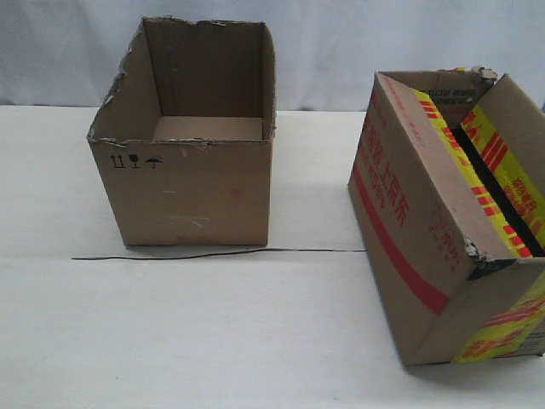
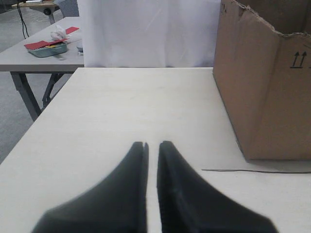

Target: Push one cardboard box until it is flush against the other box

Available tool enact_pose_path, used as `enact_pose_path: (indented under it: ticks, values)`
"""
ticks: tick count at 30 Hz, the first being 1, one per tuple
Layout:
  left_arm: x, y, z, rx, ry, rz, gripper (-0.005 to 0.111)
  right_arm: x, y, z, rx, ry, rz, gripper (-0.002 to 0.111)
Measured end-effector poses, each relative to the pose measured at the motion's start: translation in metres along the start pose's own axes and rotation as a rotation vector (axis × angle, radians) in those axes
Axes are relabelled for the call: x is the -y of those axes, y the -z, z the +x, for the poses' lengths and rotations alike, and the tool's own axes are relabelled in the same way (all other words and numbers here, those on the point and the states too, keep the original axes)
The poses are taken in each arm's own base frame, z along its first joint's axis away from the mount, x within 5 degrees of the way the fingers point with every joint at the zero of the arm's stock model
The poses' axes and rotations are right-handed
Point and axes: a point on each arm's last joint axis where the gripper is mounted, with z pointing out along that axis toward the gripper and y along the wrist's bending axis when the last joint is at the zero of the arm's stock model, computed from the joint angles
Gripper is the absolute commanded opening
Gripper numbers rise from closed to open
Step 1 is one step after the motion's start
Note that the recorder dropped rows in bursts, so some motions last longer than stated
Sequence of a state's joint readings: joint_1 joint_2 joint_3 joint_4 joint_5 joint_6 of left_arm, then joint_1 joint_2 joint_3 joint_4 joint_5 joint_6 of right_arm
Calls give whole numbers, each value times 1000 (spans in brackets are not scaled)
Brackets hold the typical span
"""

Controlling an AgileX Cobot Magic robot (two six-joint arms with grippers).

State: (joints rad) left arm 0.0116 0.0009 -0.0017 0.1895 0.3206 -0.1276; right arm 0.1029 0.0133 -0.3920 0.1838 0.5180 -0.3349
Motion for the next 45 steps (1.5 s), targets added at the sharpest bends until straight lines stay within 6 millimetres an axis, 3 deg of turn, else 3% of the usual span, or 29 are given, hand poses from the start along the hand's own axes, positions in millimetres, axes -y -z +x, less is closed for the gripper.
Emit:
enact_pose_path:
  ticks: [9, 12, 18, 30, 45]
  values:
    - [0, 0, 0, 0, 0, 0, 0, 6, -24, 3, -667, 133, -155, 0]
    - [0, 0, 0, 0, 0, 0, 0, 13, -36, 6, -875, 186, -136, 0]
    - [0, 0, 0, 0, 0, 0, 0, 14, -70, 17, -1083, 265, -114, 0]
    - [0, 0, 0, 0, 0, 0, 0, -4, -133, 33, -1113, 307, -104, 0]
    - [0, 0, 0, 0, 0, 0, 0, -23, -179, 46, -1003, 207, -103, 0]
